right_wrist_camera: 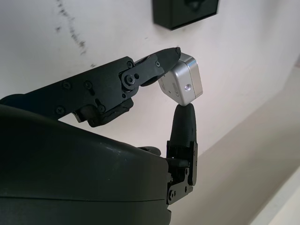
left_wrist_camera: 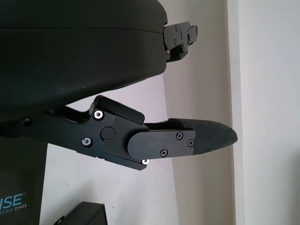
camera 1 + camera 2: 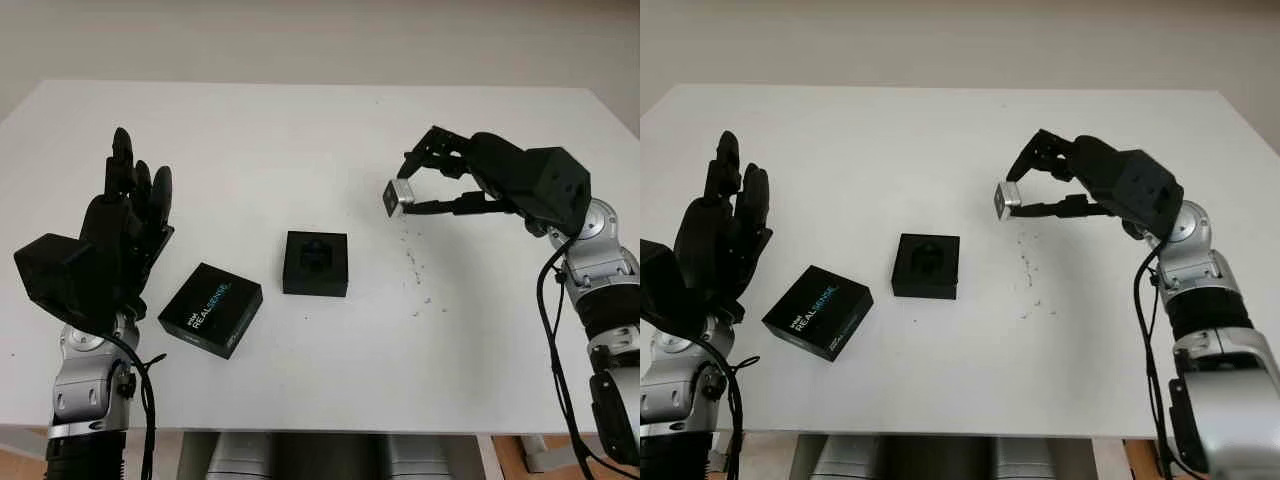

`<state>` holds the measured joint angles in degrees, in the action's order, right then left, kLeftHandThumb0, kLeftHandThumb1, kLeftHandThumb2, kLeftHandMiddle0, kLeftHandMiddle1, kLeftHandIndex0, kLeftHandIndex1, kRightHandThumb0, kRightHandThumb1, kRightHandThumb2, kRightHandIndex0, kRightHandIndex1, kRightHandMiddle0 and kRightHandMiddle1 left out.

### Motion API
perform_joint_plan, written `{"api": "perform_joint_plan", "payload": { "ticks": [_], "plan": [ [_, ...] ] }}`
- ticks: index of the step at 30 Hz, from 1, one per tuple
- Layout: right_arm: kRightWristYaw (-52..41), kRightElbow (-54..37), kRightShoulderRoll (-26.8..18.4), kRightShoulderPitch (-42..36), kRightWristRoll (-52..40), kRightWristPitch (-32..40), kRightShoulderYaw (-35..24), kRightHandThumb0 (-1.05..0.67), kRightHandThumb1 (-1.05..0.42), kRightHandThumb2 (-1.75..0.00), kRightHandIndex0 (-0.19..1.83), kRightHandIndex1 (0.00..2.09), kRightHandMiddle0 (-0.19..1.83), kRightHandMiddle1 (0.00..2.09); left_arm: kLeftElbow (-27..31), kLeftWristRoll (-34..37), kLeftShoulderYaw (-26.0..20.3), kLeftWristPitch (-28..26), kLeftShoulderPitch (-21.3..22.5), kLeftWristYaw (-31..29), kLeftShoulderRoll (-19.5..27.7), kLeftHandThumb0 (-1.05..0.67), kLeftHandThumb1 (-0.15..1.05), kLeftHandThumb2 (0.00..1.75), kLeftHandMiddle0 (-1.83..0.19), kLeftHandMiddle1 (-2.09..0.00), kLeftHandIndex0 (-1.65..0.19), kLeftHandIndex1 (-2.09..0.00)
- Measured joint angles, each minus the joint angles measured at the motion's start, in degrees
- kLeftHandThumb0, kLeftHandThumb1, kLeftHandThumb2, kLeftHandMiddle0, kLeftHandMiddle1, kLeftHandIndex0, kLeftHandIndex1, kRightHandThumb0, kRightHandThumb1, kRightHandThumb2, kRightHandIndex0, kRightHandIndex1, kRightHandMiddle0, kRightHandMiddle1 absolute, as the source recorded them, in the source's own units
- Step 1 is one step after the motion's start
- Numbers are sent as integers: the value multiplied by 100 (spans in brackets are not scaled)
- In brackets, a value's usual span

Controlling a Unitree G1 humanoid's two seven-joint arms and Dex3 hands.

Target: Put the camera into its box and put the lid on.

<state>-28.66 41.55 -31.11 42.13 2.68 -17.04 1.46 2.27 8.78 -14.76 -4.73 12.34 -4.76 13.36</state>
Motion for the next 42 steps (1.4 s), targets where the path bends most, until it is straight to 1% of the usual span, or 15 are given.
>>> {"api": "perform_joint_plan", "payload": {
  "ticks": [4, 10, 13, 16, 21, 27, 32, 42],
  "plan": [
    [50, -608, 427, -439, -419, 356, -147, -38, -100, -5, 22, 2, 19, 185, -3, 43, -13, 0, 0, -19, 0, -77, 105, 46, 16, -5, 18, -5],
    [151, -1326, 912, -877, -653, 663, -151, -40, -102, -6, 19, 2, 16, 189, -3, 35, -14, 0, -1, -22, 8, -78, 105, 47, 15, -6, 18, -5],
    [237, -1452, 1237, -1027, -733, 702, -133, -40, -101, -5, 21, 3, 19, 192, -3, 35, -17, 0, 0, -15, 10, -79, 105, 46, 15, -6, 17, -6],
    [333, -1373, 1485, -1073, -718, 642, -105, -41, -101, -5, 22, 4, 22, 195, -4, 30, -18, 0, -1, -14, 12, -78, 105, 46, 15, -5, 18, -5],
    [397, -1082, 1691, -1068, -685, 524, -99, -39, -99, -5, 25, 6, 24, 195, -6, 38, -55, 3, -1, -21, 15, -77, 105, 46, 15, -5, 18, -5],
    [551, -810, 1935, -1056, -520, 402, 5, -40, -98, -5, 23, 5, 24, 190, -6, 43, -61, 3, -5, -57, 16, -76, 105, 47, 15, -5, 18, -5],
    [613, -733, 2017, -1054, -461, 394, 63, -40, -99, -5, 20, 4, 23, 190, -6, 42, -72, 3, -12, -59, 19, -78, 105, 46, 15, -5, 18, -5],
    [706, -672, 2206, -1055, -431, 413, 97, -40, -98, -5, 22, 5, 26, 187, -7, 40, -74, 3, -14, -70, 26, -77, 105, 47, 15, -5, 18, -5]
  ]
}}
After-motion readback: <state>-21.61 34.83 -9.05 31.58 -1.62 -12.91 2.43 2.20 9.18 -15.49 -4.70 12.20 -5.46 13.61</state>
